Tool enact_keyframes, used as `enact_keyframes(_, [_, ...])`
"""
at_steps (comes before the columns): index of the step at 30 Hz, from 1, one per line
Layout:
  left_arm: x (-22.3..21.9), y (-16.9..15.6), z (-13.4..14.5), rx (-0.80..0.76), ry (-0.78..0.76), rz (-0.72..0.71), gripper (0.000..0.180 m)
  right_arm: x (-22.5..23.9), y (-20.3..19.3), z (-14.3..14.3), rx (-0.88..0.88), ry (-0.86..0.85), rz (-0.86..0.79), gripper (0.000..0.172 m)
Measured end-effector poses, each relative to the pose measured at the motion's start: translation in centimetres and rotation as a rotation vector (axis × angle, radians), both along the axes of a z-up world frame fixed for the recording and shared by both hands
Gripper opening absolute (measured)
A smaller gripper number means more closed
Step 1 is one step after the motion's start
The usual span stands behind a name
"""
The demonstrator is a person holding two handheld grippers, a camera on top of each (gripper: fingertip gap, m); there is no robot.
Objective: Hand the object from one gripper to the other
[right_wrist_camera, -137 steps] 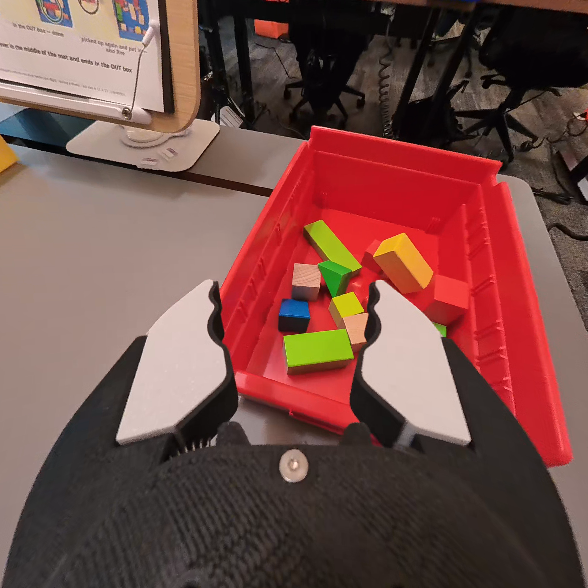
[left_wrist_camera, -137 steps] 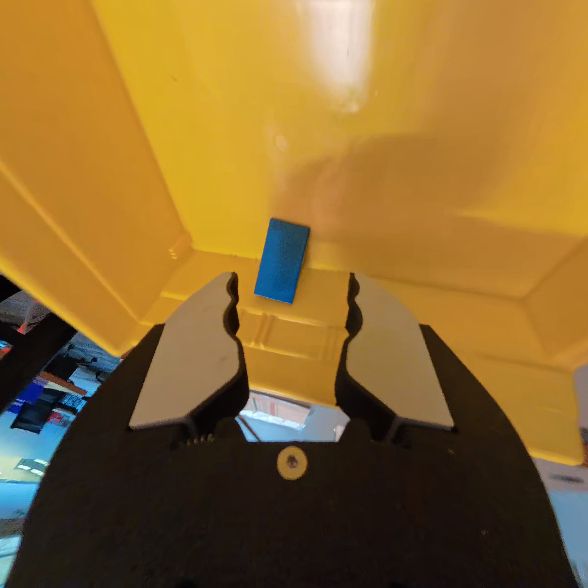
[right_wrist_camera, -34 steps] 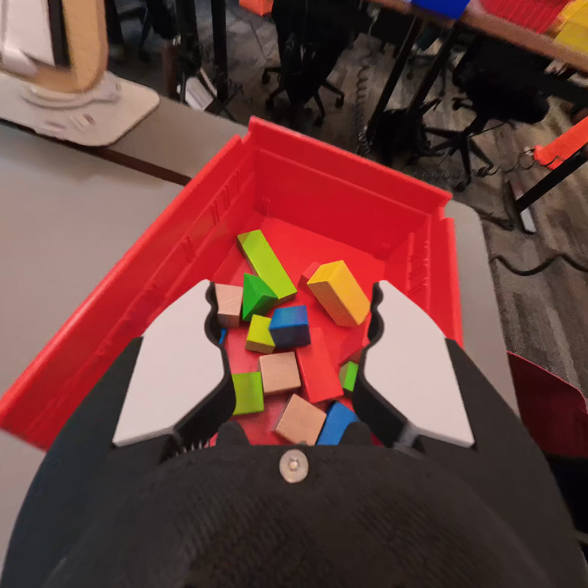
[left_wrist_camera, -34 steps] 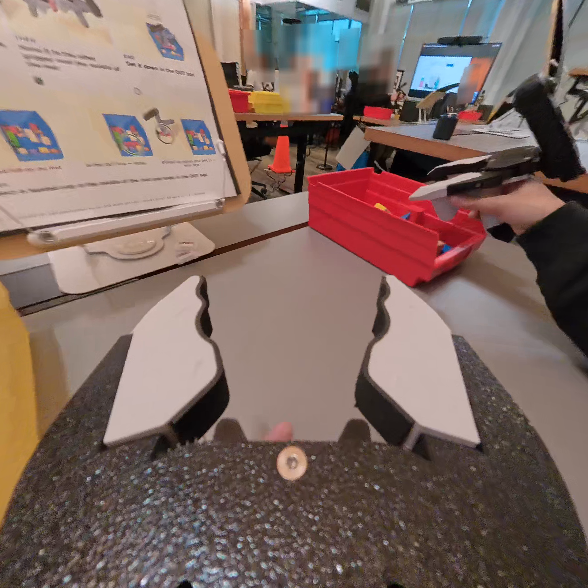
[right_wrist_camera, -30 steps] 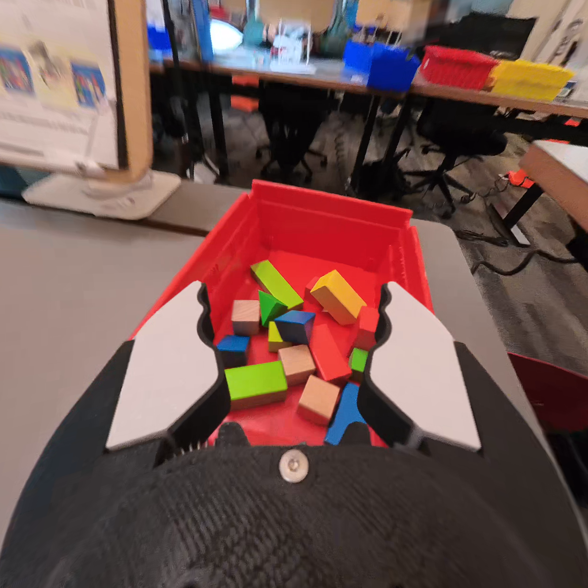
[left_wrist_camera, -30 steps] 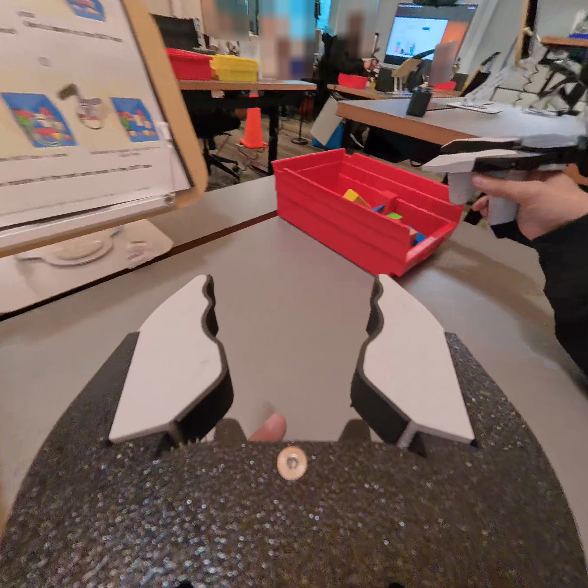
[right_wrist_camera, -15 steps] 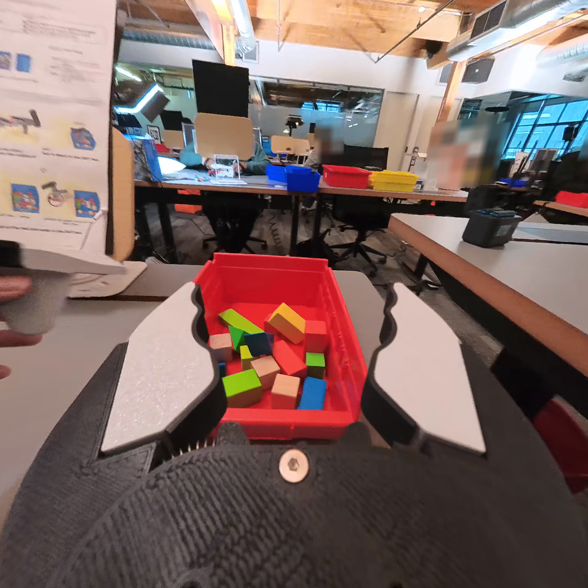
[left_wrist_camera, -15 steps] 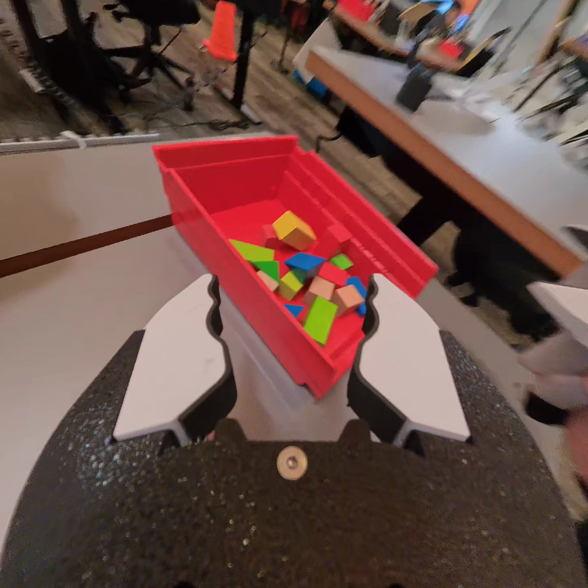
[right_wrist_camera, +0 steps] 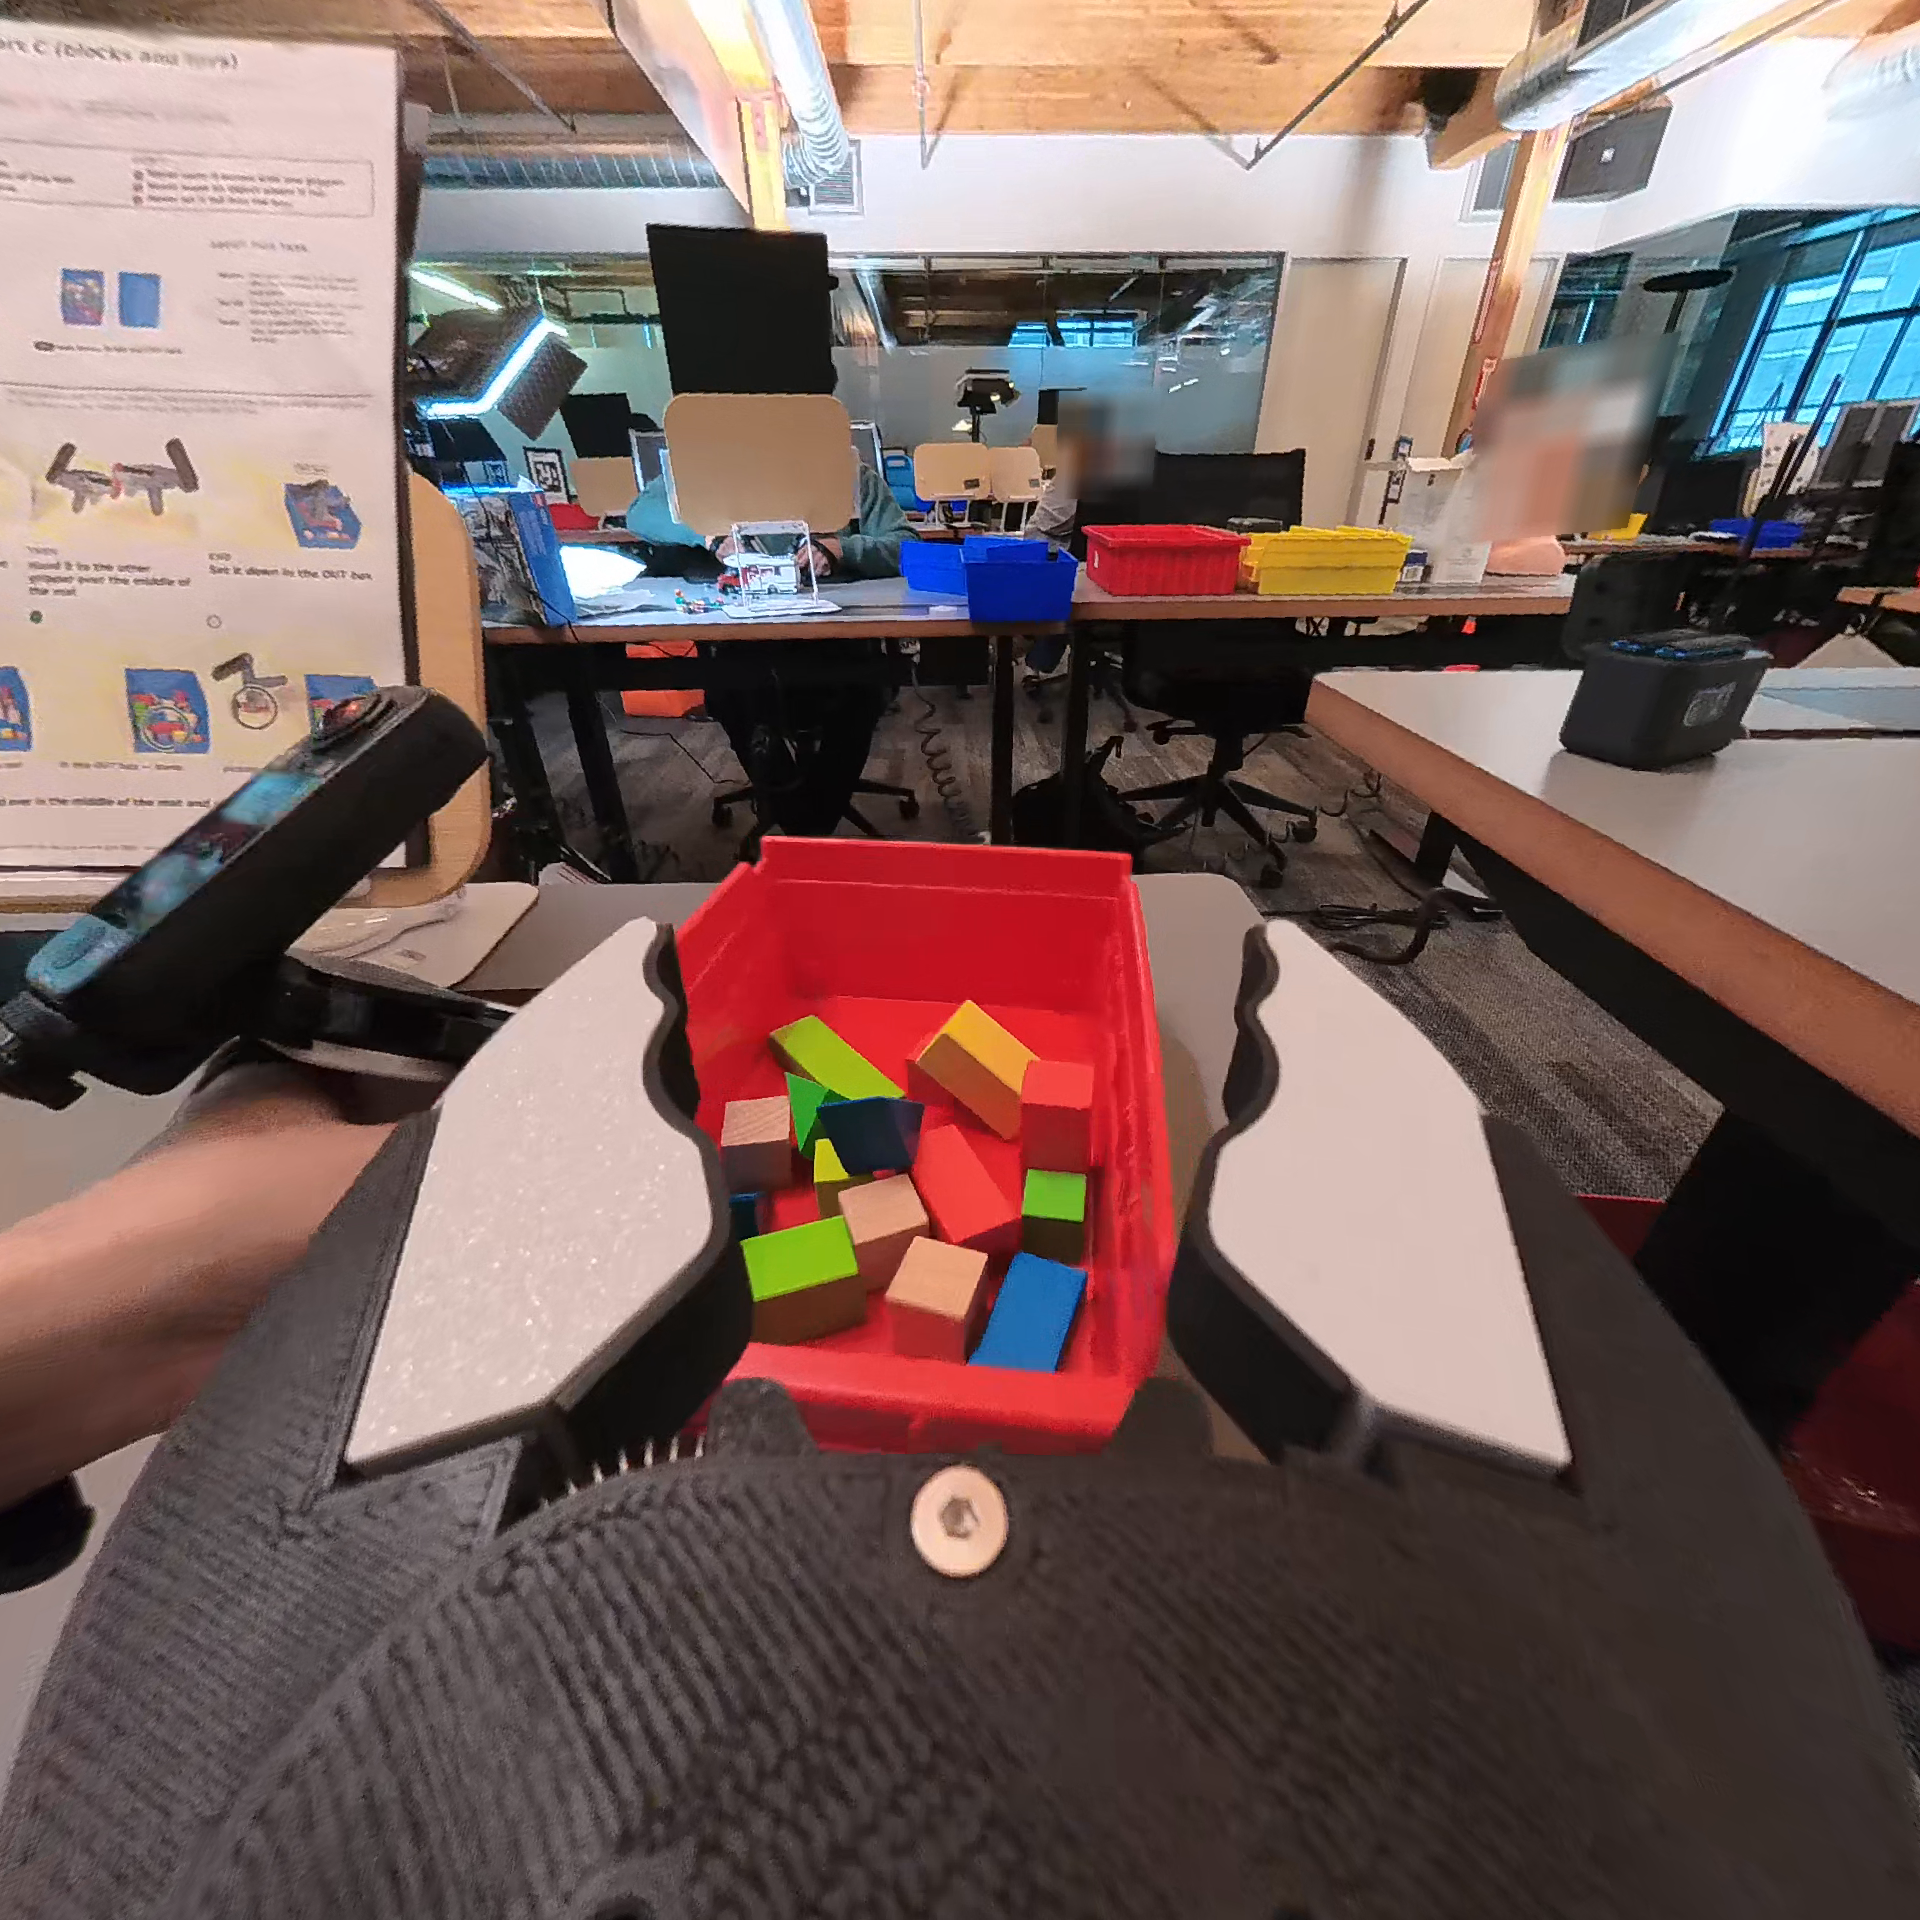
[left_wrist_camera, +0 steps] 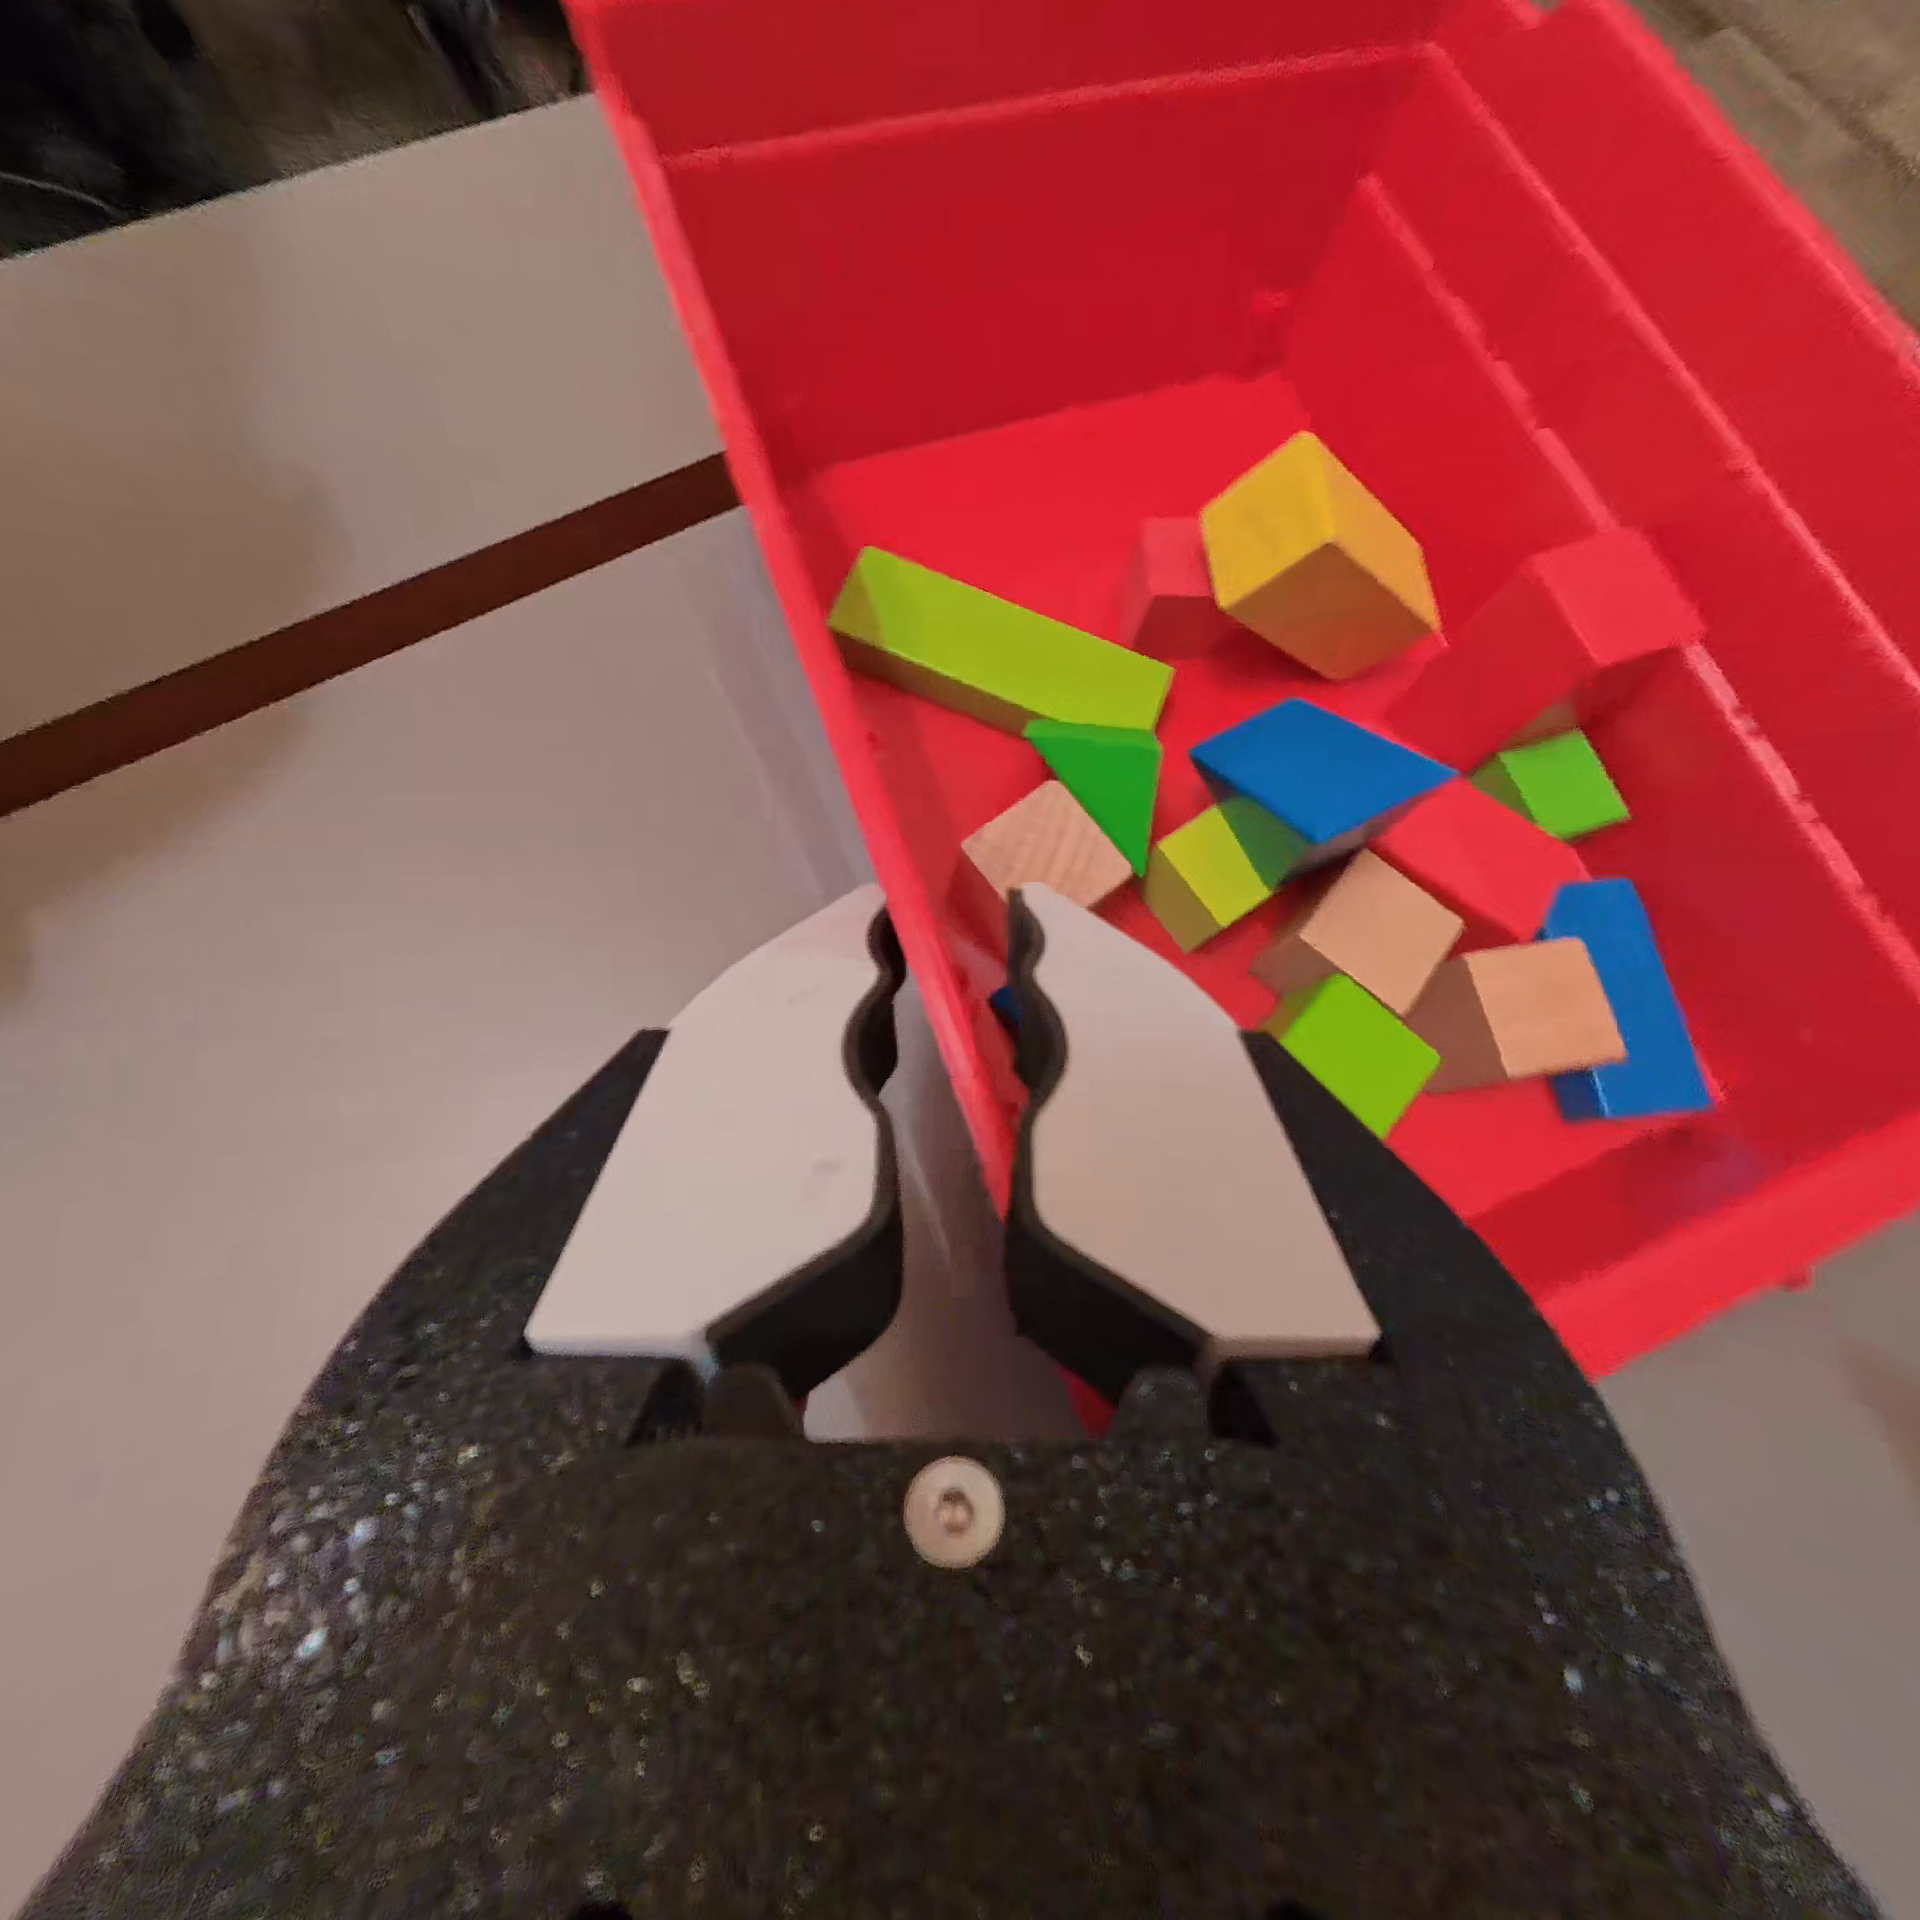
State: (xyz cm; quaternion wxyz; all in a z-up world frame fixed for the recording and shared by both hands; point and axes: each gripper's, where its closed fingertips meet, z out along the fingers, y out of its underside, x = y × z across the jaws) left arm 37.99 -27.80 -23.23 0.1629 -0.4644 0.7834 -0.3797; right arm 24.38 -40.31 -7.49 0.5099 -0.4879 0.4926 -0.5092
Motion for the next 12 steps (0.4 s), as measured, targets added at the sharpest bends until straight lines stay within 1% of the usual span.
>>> enact_keyframes(1, [0.0,0.7,0.1,0.002,-0.013,0.001,0.01,-0.1,0.2,0.3,0.001,-0.006,0.005,0.101])
enact_keyframes(2, [-0.2,1.5,0.1,0.003,-0.025,-0.003,0.007,-0.2,0.4,0.6,0.0,-0.012,0.009,0.101])
enact_keyframes(4, [-1.1,3.1,0.0,0.007,-0.042,-0.047,0.006,-0.4,0.9,1.1,-0.008,-0.022,0.019,0.1])
enact_keyframes(7, [-3.8,6.4,0.1,-0.023,-0.046,-0.085,0.006,-0.5,2.4,1.9,-0.032,-0.026,0.039,0.1])
enact_keyframes(9, [-6.1,9.3,0.1,-0.038,-0.057,-0.103,0.007,-0.4,4.0,2.3,-0.041,-0.031,0.065,0.103])
enact_keyframes(12, [-9.9,14.6,0.2,-0.041,-0.073,-0.116,0.006,-0.2,8.0,2.9,-0.061,-0.035,0.157,0.104])
